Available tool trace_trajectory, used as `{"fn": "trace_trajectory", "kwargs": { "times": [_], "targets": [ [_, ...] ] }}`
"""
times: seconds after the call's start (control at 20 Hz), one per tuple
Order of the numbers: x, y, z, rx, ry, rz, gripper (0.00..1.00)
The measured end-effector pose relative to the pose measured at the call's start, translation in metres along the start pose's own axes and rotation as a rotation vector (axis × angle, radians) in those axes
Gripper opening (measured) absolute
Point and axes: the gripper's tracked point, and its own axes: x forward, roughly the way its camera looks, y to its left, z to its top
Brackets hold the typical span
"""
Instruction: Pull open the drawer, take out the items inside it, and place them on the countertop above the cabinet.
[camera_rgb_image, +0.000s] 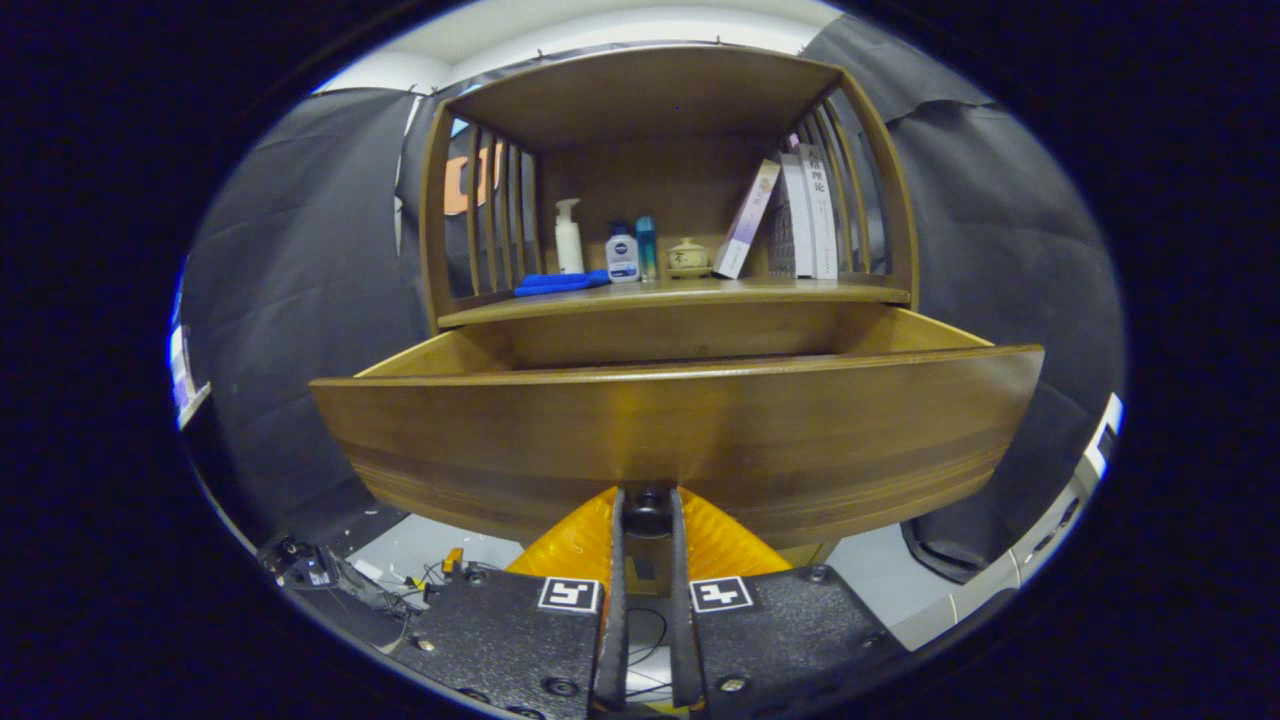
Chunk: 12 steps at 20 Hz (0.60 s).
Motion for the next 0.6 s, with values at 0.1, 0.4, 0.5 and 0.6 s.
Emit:
{"fn": "trace_trajectory", "kwargs": {
  "times": [0.1,0.4,0.5,0.6],
  "targets": [
    [-0.008,0.003,-0.003,-0.012,0.011,0.009,0.2],
    [-0.017,0.003,-0.004,-0.039,0.086,0.014,0.24],
    [-0.027,0.001,0.006,-0.061,0.088,0.015,0.32],
    [-0.035,-0.001,0.021,-0.108,0.07,0.011,0.37]
  ]
}}
